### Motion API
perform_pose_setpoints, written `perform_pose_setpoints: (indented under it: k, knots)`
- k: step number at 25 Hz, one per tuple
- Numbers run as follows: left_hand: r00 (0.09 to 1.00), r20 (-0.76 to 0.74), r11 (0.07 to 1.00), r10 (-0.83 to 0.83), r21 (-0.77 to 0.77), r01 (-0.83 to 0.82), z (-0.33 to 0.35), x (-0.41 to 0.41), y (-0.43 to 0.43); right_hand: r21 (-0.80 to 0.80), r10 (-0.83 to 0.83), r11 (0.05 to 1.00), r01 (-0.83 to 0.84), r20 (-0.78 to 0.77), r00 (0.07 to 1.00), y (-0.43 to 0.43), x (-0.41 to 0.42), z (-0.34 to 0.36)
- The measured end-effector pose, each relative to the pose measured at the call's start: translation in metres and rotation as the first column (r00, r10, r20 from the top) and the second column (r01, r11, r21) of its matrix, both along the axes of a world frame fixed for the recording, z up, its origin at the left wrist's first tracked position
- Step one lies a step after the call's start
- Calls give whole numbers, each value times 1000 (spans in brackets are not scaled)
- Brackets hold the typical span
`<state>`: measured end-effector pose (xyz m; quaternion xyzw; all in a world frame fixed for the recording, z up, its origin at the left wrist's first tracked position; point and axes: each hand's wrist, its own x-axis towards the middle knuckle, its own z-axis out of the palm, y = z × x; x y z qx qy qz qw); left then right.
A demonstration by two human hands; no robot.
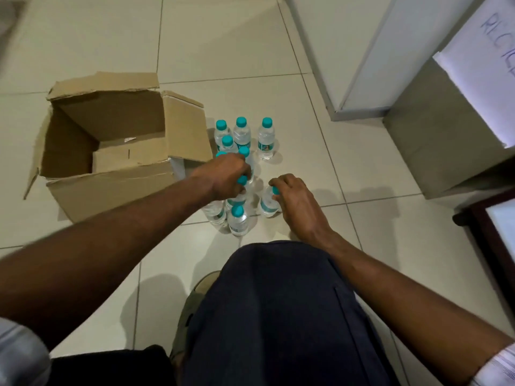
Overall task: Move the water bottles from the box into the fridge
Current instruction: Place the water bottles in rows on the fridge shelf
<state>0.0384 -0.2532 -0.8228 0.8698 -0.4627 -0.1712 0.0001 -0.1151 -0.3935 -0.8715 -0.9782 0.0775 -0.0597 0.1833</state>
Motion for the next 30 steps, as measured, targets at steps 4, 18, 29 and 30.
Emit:
perform_pose_setpoints:
  k: [4,18,29,30]
  knots:
    - [995,22,995,-101,-16,102,54,-6,-51,-2,-153,988,154,62,986,-42,-18,40]
    - [797,206,752,-567,-265,604,236,-153,-302,121,-747,641,758,323,581,-189,-165,217]
    - [589,422,52,-689,-782,621,404,-263,-417,-34,-646,265,964,735,204,-263,-300,423]
    - [577,450,-22,-682,-801,598,410,-270,-426,-61,-603,245,968,772,201,-272,-308,436]
